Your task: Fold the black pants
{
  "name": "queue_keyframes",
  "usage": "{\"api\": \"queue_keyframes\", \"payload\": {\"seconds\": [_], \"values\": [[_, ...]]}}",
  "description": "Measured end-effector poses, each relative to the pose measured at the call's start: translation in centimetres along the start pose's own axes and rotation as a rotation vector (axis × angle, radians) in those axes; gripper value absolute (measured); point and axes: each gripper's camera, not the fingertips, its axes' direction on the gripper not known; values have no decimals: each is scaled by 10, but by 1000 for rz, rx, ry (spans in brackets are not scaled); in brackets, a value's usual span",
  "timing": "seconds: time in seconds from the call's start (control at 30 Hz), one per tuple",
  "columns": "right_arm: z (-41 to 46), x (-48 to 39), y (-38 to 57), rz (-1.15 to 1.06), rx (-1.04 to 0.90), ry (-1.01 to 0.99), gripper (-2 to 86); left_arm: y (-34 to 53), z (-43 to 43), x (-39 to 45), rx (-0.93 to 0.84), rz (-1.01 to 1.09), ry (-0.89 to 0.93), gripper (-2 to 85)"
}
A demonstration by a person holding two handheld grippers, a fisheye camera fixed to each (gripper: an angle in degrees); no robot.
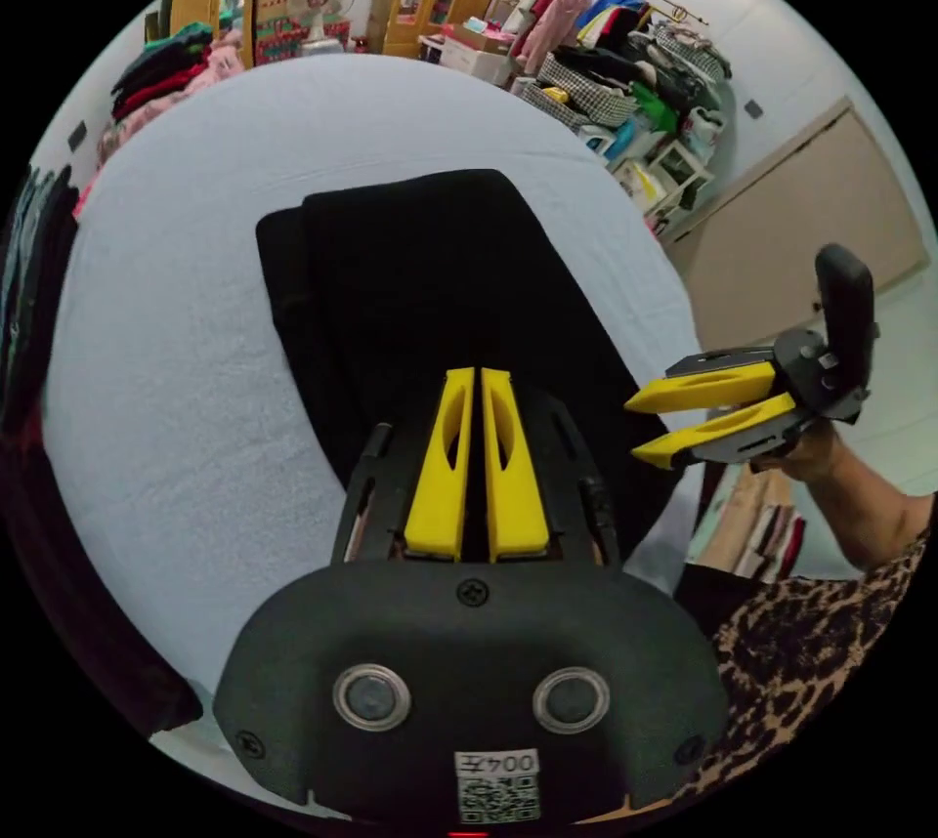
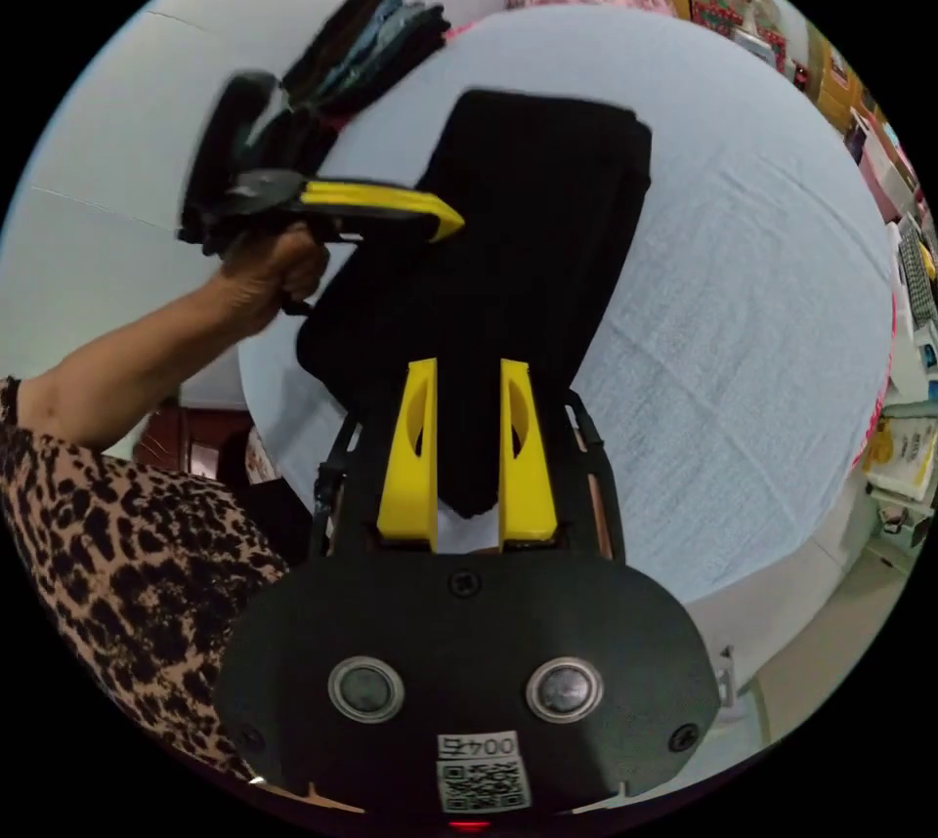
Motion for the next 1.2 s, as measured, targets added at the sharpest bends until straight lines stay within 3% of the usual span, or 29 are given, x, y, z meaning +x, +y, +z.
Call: {"api": "queue_keyframes", "payload": {"seconds": [0.07, 0.17, 0.3, 0.4, 0.47, 0.57, 0.77, 0.97, 1.2], "values": [[22, 4, -10, -6, -123, 69, 98, 10, 2, 8, 16, 31, -103, 13], [23, 9, -15, 16, -144, 107, 97, 21, 3, 6, 22, 32, -162, 15], [19, 24, -14, 35, -139, 97, 99, 24, 1, -29, -34, -84, -36, 23], [5, 52, -7, 82, -90, -22, 130, 35, 0, -70, -43, -173, 149, 41], [-17, 91, 9, 208, 12, -287, 169, 53, 0, -115, -15, -297, 456, 78], [-35, 139, 45, 353, 121, -432, 190, 94, -7, -158, 134, -412, 901, 130], [-14, 193, 94, 499, 106, -563, 196, 216, -29, -184, 276, -579, 1024, 216], [2, 226, 112, 539, 132, -631, 166, 318, 6, -178, 256, -826, 1057, 252], [13, 257, 129, 654, 91, -670, 86, 320, 62, -162, 209, -894, 1145, 290]]}}
